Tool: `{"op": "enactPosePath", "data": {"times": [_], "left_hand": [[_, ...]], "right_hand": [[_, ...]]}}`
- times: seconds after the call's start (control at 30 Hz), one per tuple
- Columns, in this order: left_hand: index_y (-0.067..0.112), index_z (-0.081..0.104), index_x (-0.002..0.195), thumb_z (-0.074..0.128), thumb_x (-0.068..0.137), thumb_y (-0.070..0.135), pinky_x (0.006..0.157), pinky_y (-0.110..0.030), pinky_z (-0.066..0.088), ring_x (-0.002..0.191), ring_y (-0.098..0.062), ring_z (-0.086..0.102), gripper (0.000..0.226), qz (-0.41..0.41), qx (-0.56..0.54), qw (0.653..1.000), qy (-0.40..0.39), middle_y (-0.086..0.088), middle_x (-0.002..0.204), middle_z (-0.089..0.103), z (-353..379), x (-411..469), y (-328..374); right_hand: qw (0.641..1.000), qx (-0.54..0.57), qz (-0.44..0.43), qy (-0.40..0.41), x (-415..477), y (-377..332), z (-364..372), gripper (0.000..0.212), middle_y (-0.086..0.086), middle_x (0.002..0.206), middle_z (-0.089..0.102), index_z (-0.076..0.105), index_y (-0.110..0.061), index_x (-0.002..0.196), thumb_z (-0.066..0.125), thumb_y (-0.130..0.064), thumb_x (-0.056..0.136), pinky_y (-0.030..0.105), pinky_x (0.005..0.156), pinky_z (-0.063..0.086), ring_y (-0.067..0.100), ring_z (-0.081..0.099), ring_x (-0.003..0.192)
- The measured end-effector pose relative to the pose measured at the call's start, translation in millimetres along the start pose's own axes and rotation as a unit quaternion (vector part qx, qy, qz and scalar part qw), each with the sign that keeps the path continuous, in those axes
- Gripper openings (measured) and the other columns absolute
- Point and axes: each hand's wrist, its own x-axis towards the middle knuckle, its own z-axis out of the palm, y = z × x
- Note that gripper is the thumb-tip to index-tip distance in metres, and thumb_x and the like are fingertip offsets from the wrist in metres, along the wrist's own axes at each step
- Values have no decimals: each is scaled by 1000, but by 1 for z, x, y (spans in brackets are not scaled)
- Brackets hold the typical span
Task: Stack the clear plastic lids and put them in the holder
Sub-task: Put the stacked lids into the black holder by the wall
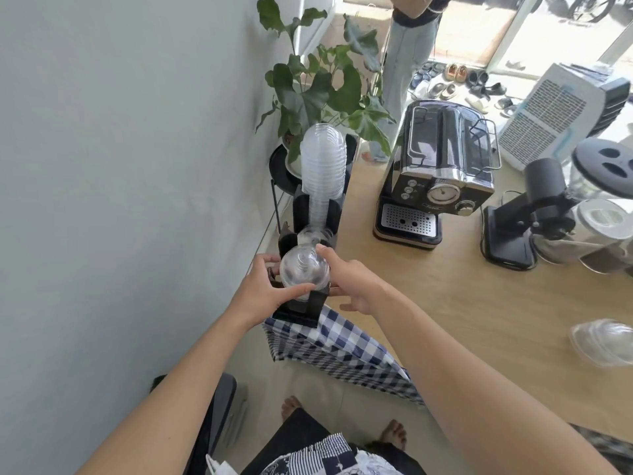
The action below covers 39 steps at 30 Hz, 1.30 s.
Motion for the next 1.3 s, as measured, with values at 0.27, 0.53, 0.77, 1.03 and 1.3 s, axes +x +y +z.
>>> {"op": "enactPosePath", "data": {"times": [0.27,0.53,0.77,1.03,1.3], "left_hand": [[48,60,145,100,65,68,106,-36,57,122,-5,67,92,0,-43,999,-11,25,128,72,7,11,-20],[56,68,129,99,75,58,98,-21,54,112,9,72,62,-25,-66,997,-44,29,120,79,23,14,-43],[53,73,127,100,74,60,101,-24,60,119,-1,74,60,1,-44,998,-44,13,127,80,25,27,-53],[45,73,133,99,72,66,112,-45,58,120,-2,72,69,12,-30,997,-67,15,131,77,15,22,-50],[41,25,174,90,76,76,127,-40,38,156,-4,39,123,81,-45,995,-41,20,174,37,-39,-5,12]], "right_hand": [[998,39,32,-32,19,10,-4,87,7,135,70,58,-17,148,70,-80,88,52,106,53,25,67,124],[996,64,46,-44,27,15,8,54,2,134,70,68,-24,134,72,-63,97,37,86,54,22,69,120],[997,57,48,-37,34,24,6,45,1,121,75,72,-23,122,70,-62,101,45,111,52,25,70,119],[998,31,40,-41,37,27,2,46,4,120,79,75,-19,126,70,-57,102,50,115,52,26,71,121],[999,-29,-12,-24,19,7,-30,50,9,154,58,65,-16,136,69,-52,102,54,121,47,29,57,139]]}}
